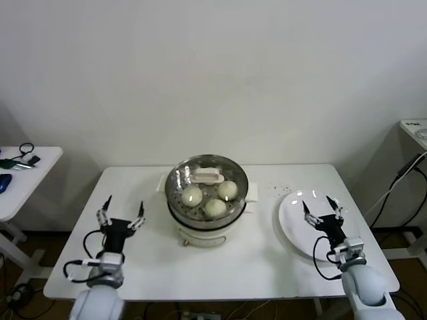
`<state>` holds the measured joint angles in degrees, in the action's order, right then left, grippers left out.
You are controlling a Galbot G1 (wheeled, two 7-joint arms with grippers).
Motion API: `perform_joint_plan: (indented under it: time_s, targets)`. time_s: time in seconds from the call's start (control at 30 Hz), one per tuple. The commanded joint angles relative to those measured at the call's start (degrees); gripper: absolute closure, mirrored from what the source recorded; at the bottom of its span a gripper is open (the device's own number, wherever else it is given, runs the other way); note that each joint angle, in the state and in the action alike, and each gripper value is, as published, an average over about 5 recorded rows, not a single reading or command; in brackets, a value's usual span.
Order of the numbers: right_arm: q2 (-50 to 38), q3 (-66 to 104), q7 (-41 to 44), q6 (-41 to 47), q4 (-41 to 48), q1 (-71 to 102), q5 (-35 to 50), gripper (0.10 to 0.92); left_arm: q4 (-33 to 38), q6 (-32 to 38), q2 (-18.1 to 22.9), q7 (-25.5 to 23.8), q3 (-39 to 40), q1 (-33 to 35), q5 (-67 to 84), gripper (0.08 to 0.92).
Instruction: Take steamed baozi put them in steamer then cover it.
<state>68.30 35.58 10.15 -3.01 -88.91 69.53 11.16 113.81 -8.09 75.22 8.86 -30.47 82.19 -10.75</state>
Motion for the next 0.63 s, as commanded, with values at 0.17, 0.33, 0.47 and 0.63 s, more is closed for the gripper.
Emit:
perform_joint_plan:
  time_s: [0.17,0.33,0.47,0.63]
  targets:
    - [0.7,0.8,1.3,-0.5,-1.7,1.9,0.5,0.203,-8.0,13.6,2.3,2.7,-5.5,4.7,15.4,0.177]
    - [1.4,0.7,1.0,-0.3,-2.9,2.4,0.2,0.203,-8.1,13.7,2.3,2.6,-5.4,4.6,14.4,0.177]
    - [2.1,1.3,0.9,-0.5,-3.6,3.2,-0.1,0.203,-7.7,14.0,2.1,2.3,-5.7,4.9,14.2,0.177]
    - [2.5,2.1,0.9,-0.2,-4.0,3.7,-0.2,0.203,-7.3,14.0,2.0,1.7,-6.1,5.1,13.9,0.177]
